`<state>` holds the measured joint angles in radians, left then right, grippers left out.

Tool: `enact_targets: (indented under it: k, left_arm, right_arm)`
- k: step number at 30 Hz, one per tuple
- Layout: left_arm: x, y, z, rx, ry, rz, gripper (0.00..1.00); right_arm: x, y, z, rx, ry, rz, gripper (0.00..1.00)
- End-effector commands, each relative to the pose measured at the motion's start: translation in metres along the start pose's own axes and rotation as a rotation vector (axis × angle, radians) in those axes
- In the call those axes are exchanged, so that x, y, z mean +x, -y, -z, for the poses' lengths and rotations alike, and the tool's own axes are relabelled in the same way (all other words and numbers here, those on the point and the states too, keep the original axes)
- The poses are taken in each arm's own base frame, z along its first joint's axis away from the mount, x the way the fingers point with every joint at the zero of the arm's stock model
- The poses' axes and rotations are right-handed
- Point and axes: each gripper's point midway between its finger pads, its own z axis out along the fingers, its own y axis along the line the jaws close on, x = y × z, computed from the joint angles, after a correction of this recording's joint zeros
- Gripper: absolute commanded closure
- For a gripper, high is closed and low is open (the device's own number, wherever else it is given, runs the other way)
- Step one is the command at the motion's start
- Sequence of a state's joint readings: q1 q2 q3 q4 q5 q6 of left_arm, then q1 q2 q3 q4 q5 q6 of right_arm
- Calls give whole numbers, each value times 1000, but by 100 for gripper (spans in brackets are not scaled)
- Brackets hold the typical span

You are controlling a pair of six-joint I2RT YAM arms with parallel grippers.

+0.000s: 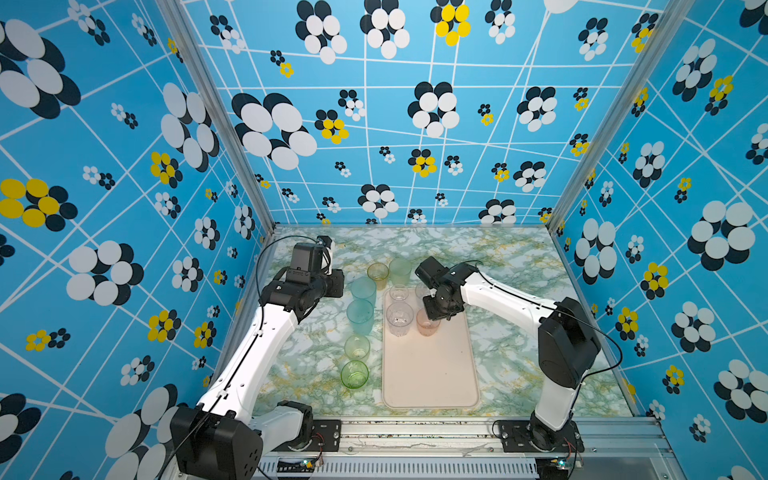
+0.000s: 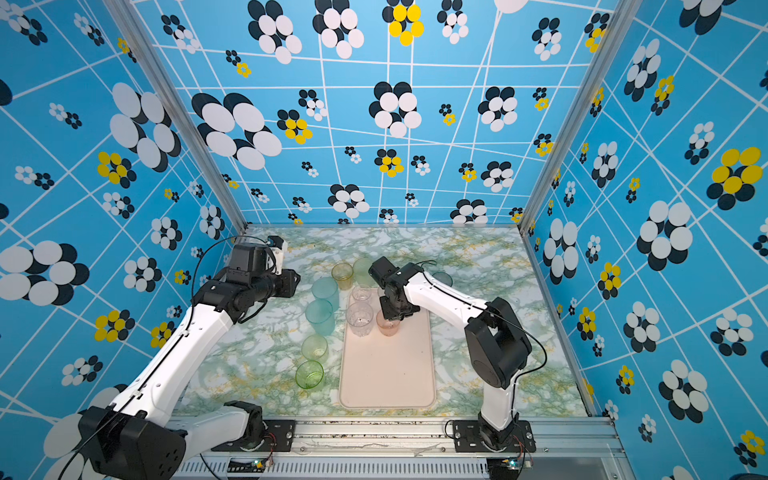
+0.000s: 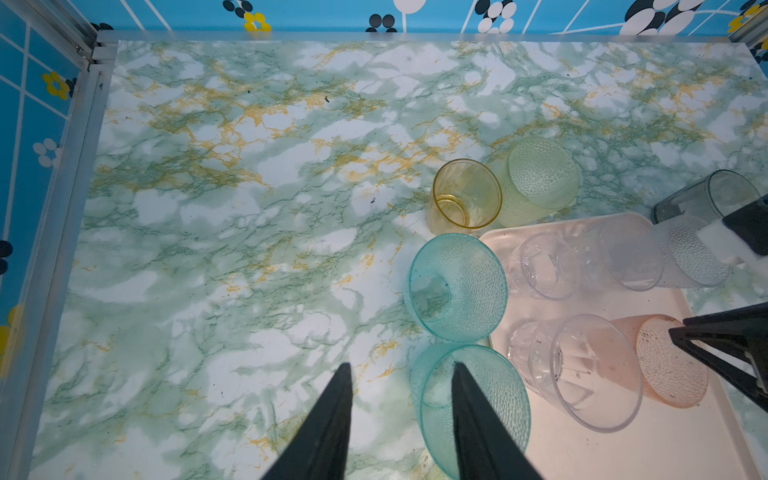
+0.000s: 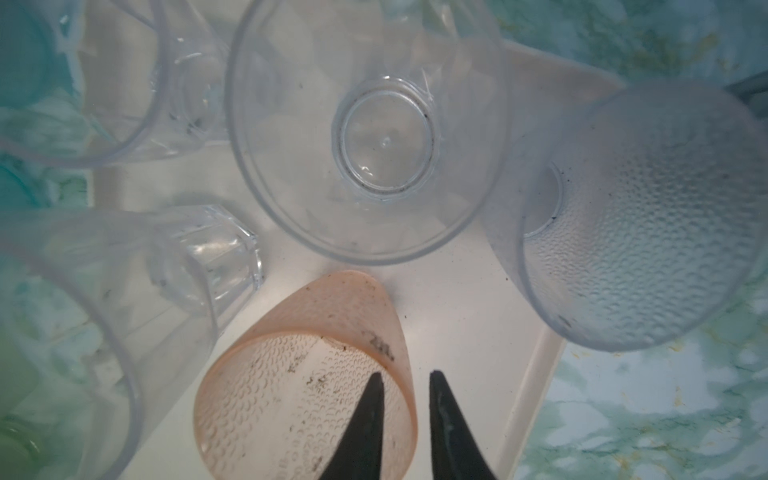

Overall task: Place the glasses into the tray
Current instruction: 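Lower the pink tumbler onto the tray and open the right gripper, then move the right gripper to the grey smoky tumbler and close on its rim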

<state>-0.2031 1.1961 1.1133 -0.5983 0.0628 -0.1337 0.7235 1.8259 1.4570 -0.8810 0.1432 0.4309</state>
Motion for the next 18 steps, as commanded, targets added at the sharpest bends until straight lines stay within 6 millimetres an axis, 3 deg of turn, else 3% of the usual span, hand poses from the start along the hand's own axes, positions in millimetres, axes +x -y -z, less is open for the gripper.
enact_targets:
  k: [1, 8, 18]
  left_arm:
    - [4, -6, 0, -22, 1, -6, 59]
    - [8, -10, -4, -37, 20, 6, 60]
    - [18, -13, -7, -44, 12, 20, 60]
  right_arm:
    - [-1, 5, 17, -26, 30, -11, 77]
    - [-4, 32, 30, -25, 63, -71, 77]
    - [4, 108, 40, 45, 83, -241, 77]
